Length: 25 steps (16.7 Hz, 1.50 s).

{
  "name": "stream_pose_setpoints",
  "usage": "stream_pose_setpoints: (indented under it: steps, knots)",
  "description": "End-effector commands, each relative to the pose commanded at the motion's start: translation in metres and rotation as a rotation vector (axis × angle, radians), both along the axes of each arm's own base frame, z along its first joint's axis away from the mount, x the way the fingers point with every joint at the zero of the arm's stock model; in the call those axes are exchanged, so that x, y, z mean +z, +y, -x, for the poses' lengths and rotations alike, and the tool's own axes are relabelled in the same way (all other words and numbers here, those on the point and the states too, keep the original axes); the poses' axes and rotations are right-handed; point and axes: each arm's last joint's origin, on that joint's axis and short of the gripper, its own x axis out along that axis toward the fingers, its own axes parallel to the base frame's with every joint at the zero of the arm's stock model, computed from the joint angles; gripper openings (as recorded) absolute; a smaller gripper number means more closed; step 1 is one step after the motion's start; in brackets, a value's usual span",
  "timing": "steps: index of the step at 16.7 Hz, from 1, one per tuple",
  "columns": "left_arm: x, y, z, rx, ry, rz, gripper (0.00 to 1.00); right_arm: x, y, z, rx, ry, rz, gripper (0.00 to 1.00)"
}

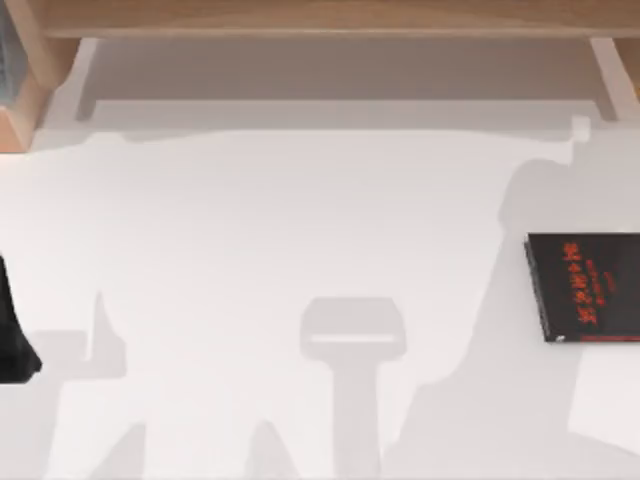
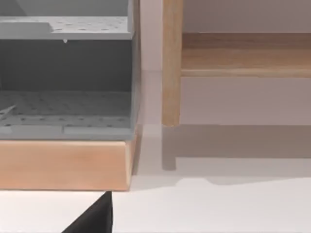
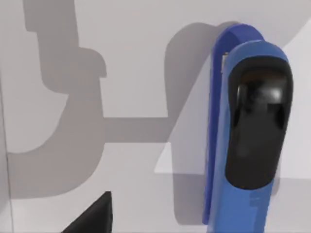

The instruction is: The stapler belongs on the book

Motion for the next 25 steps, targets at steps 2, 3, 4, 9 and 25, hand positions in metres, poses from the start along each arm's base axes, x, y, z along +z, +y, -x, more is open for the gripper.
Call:
stream_pose_setpoints:
  steps: [2,3,4,9,25]
  knots:
    - [0.0,0.0,0.0,0.0,0.0,0.0,1.0,-0.004,0.0,-0.003,0.007,0.003,-0.003,1.0]
    - [0.0,0.0,0.0,0.0,0.0,0.0,1.0,-0.004,0.0,-0.003,0.007,0.003,-0.003,1.0]
    - [0.0,0.0,0.0,0.0,0.0,0.0,1.0,-0.004,0.0,-0.003,0.007,0.003,-0.003,1.0]
    - [0.0,0.0,0.0,0.0,0.0,0.0,1.0,-0.005,0.001,-0.003,0.007,0.004,-0.003,1.0]
    - [0.0,0.0,0.0,0.0,0.0,0.0,1.0,-0.028,-0.001,-0.001,0.008,0.004,-0.005,1.0]
